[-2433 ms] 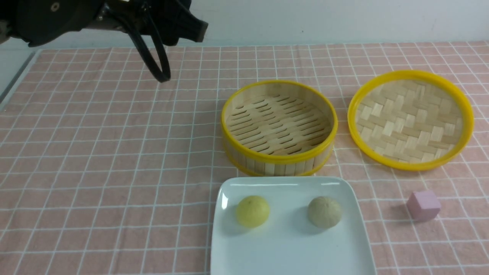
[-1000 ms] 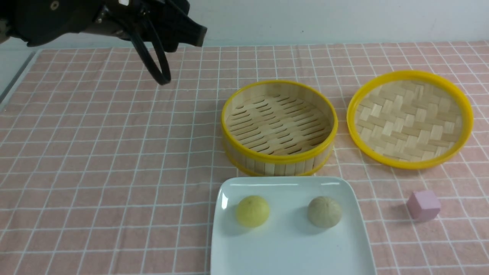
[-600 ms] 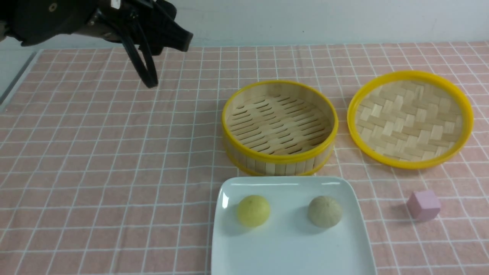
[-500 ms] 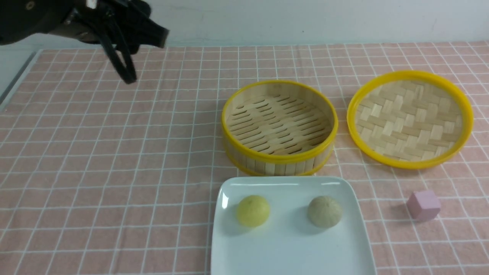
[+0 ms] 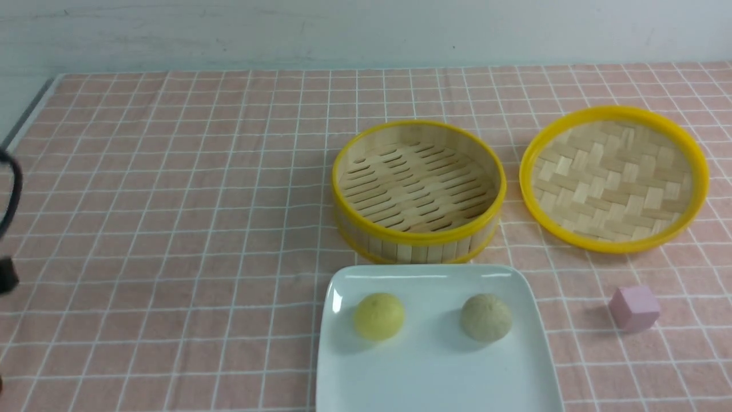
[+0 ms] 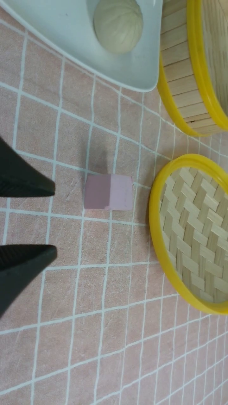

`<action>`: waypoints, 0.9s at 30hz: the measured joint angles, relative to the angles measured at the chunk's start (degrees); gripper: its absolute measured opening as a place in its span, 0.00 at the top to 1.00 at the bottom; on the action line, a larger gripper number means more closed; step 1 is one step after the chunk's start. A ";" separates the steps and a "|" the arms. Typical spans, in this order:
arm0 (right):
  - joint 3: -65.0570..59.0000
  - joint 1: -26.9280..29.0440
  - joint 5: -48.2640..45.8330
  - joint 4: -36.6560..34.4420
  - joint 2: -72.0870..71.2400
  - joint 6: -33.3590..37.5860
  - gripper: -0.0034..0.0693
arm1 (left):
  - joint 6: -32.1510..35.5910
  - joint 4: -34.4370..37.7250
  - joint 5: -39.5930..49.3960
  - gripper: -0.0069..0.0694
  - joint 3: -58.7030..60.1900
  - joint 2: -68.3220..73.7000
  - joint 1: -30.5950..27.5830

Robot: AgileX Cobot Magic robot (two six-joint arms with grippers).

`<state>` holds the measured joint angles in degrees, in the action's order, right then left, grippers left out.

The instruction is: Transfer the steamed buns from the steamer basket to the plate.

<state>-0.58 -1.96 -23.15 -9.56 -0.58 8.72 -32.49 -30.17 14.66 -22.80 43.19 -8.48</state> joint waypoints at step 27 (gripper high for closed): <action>0.00 0.00 0.00 0.00 0.00 0.00 0.62 | -10.20 -2.17 1.86 0.32 20.47 -35.67 -3.20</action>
<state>-0.58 -1.96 -23.15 -9.56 -0.58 8.72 -42.68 -32.34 16.51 -2.32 7.52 -11.68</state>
